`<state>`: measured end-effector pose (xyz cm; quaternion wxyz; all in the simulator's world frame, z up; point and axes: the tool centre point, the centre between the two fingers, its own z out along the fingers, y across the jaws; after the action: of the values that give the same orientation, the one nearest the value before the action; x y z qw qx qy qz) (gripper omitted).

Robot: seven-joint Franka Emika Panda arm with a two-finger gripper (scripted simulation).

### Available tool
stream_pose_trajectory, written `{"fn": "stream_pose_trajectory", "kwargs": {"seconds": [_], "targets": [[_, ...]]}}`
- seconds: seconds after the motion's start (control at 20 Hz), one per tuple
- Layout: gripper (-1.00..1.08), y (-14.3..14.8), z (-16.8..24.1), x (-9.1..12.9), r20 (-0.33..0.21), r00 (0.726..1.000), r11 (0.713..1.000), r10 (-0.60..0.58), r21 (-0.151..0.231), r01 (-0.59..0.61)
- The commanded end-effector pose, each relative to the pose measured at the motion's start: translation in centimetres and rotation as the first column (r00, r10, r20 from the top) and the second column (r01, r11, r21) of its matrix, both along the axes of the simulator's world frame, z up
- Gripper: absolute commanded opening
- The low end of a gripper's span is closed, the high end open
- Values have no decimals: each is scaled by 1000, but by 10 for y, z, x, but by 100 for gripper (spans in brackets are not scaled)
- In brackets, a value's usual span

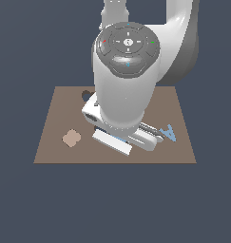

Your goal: Insert a designated object into the corresponding slot on a board.

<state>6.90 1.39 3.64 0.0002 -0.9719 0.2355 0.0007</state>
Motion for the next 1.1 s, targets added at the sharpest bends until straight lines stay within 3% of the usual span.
{"fn": "stream_pose_trajectory", "kwargs": {"seconds": [0.0,0.45,1.05], "targets": [[-100,-19,2,-9,1,998,998,-65,0,65],[-100,-54,4,-31,0,981,981,-195,0,195],[-100,-56,-4,-34,-1,979,979,-205,0,205]]}}
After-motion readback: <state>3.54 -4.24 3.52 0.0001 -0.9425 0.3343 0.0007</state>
